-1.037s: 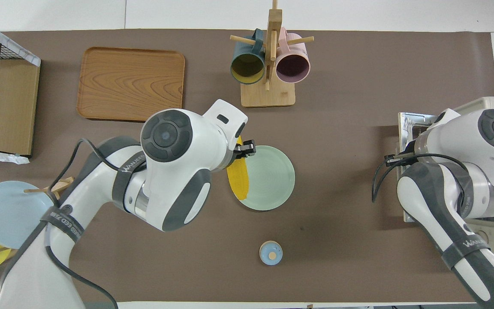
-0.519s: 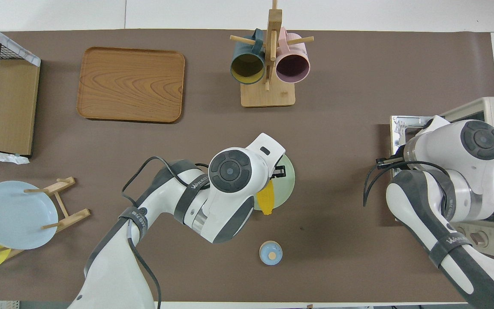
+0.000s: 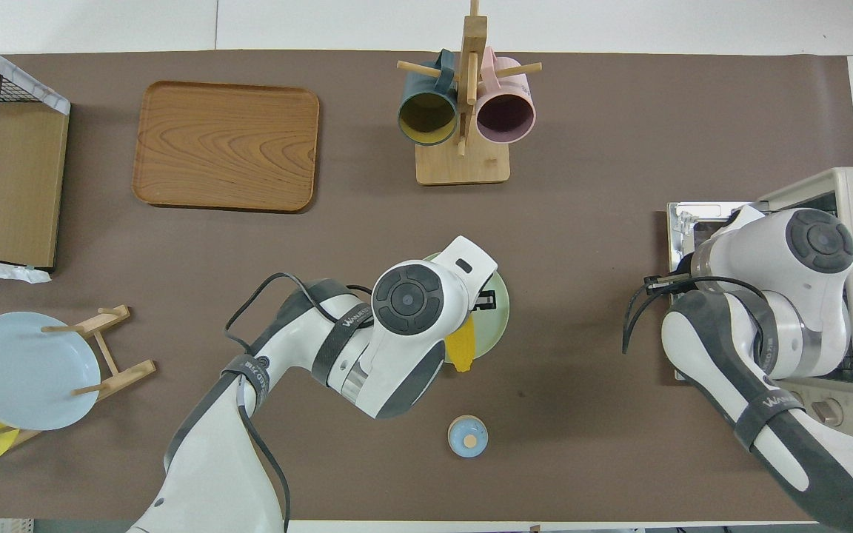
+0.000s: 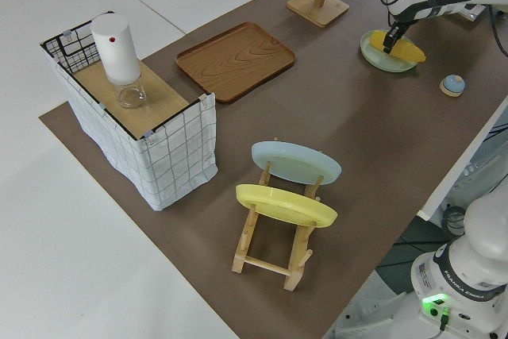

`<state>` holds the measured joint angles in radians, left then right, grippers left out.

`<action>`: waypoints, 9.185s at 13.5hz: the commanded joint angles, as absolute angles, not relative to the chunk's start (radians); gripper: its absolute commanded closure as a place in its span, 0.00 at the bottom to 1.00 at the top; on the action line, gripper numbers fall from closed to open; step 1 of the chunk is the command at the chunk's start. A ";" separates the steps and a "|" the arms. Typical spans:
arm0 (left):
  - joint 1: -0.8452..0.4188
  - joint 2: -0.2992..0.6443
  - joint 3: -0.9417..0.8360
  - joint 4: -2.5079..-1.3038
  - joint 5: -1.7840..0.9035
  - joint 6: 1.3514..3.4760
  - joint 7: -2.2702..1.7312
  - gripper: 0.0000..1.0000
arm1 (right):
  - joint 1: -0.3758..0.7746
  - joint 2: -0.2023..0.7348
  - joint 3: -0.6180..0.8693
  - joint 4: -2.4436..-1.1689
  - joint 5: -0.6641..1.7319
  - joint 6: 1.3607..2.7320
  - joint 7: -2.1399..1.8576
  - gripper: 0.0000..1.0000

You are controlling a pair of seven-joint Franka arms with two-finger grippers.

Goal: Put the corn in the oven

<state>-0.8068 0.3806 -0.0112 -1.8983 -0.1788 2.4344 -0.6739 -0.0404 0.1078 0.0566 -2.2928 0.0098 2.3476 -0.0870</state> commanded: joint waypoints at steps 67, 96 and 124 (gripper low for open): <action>-0.008 -0.029 -0.083 -1.612 0.000 1.574 -0.080 0.00 | -0.129 -0.060 0.049 -2.269 -0.221 2.132 -0.069 1.00; -0.008 -0.031 -0.083 -1.612 0.000 1.563 -0.084 0.00 | 0.011 -0.077 0.048 -2.502 -0.081 2.300 0.117 1.00; -0.008 -0.031 -0.083 -1.612 0.000 1.563 -0.084 0.00 | -0.095 -0.060 0.041 -1.797 -0.108 1.585 -0.202 0.76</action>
